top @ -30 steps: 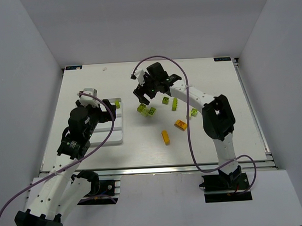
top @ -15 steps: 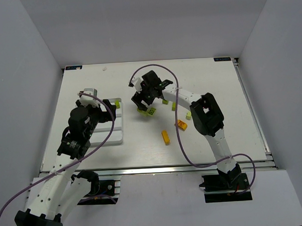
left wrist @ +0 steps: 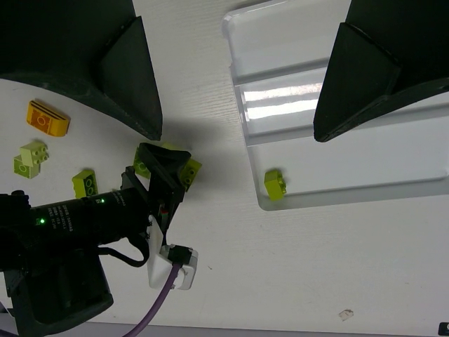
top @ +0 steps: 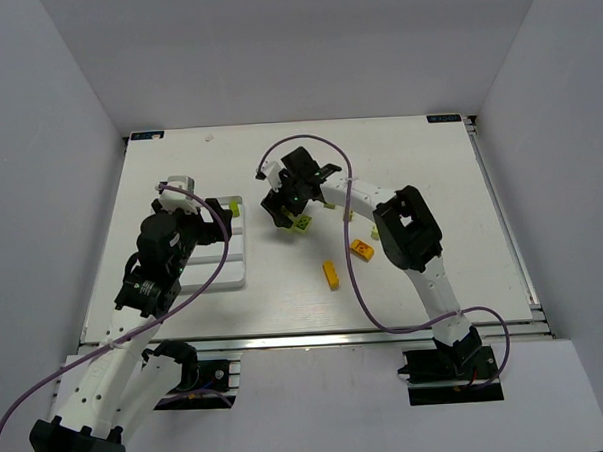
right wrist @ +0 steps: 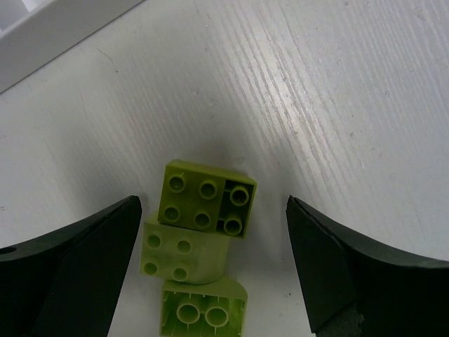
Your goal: Sort the legos into containers by color
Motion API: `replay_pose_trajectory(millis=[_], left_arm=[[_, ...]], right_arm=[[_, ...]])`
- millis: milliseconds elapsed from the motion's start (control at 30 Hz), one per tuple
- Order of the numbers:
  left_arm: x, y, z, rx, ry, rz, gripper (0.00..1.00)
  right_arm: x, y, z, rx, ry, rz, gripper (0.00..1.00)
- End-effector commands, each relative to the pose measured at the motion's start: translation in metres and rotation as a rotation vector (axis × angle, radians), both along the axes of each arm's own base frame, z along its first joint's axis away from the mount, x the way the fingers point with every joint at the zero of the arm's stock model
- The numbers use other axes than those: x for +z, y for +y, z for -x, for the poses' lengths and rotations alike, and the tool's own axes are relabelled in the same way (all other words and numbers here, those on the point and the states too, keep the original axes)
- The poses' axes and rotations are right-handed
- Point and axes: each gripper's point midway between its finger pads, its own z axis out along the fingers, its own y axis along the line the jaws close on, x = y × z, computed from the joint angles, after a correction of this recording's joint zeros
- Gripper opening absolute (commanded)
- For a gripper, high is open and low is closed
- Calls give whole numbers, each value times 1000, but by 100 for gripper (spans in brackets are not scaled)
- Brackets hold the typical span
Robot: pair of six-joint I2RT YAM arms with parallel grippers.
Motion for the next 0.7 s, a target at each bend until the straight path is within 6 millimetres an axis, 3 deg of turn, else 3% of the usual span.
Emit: replay_pose_trajectory(millis=[0,300,467,567,633,667], left_arm=[[5,-2,1,-18,-24,2,98],[6,1,2,-5,-26,1,98],[8,3,3,8,-39,6,98],[6,2,2,0,-30,1,98],[6,2,2,3,-31,3,98],[7,3,2,4,-35,2,98]], right_arm=[[6,13,-4,2,-38,-36,89],[-8,10,3,-5,-33,8,72],[-4,10,5,-13,-37,18,61],[1,11,5,-14,-36,10,46],[4,14,6,-6,-39,3,31],[5,14,6,-6,-39,3,15]])
